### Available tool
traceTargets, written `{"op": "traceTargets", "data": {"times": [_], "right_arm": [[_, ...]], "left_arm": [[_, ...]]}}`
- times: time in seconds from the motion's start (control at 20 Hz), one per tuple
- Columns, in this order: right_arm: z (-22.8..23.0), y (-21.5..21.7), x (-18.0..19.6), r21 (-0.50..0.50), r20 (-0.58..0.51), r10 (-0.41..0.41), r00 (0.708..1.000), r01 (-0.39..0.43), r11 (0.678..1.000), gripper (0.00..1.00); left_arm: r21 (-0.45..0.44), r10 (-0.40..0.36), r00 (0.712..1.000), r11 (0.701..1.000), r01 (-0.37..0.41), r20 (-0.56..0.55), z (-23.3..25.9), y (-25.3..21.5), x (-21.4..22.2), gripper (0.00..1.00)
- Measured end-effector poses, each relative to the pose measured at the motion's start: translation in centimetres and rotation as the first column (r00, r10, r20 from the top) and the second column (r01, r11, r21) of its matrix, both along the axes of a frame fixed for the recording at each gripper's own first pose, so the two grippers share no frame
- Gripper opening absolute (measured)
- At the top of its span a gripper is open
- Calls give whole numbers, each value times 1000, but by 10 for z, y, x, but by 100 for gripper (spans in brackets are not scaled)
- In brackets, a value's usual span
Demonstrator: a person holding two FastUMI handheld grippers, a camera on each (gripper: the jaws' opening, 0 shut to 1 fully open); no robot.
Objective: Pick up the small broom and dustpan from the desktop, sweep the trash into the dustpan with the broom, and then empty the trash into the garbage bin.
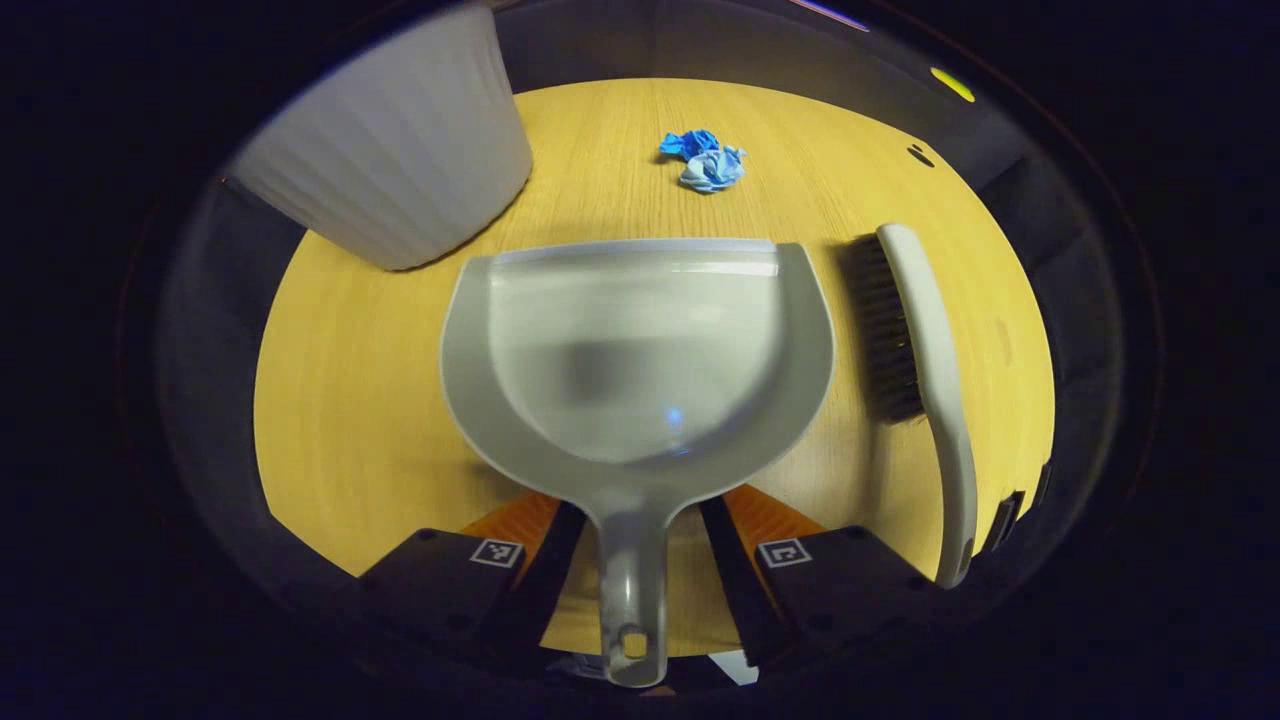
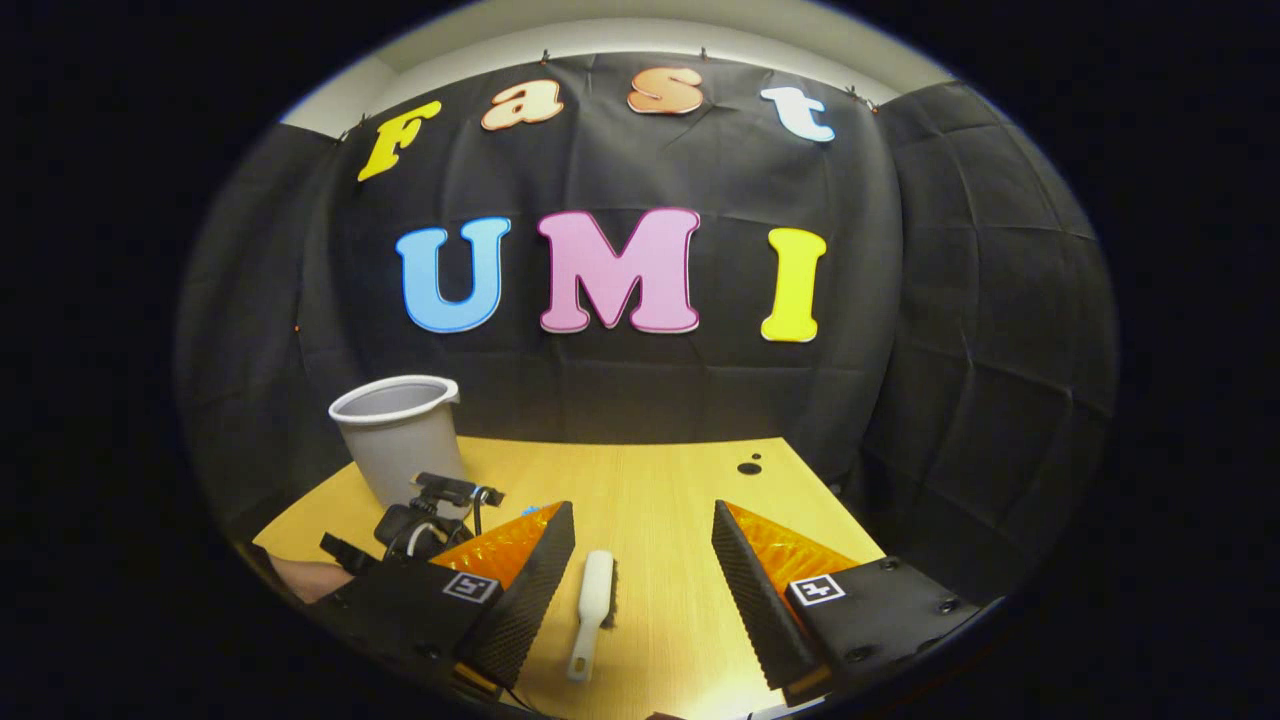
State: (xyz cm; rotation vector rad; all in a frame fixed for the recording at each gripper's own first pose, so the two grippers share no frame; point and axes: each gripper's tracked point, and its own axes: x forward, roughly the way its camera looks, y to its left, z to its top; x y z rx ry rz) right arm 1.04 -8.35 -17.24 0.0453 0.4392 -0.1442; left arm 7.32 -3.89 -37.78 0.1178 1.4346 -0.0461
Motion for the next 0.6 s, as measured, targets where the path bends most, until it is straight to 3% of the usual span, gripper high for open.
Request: {"op": "traceTargets", "data": {"times": [0.05, 0.15, 0.2, 0.3, 0.45, 0.6], "right_arm": [[-12, 4, -3, -6, -43, 13, 999, -13, 1000, 89], [-25, 7, -8, -21, -100, 33, 994, -35, 999, 90], [-31, 9, -9, -19, -121, 39, 992, -42, 999, 90], [-38, 14, -8, 18, -155, 42, 987, -40, 999, 88], [-69, 23, -9, 73, -286, 37, 957, -17, 997, 90], [-102, 24, -12, 62, -446, 44, 894, -19, 998, 90]], "left_arm": [[3, 1, 1000, 1000, -1, -10, -3, 0, 1, 60], [29, 15, 1000, 999, -15, -7, -8, 7, 4, 57], [15, 25, 1000, 1000, -25, -8, -6, 6, 5, 41], [-9, 33, 999, 999, -34, -17, -8, 6, 5, 34], [-33, 10, 1000, 999, -10, -3, -5, 7, 6, 30], [-60, 25, 999, 998, -24, 24, -6, 8, 2, 30]]}}
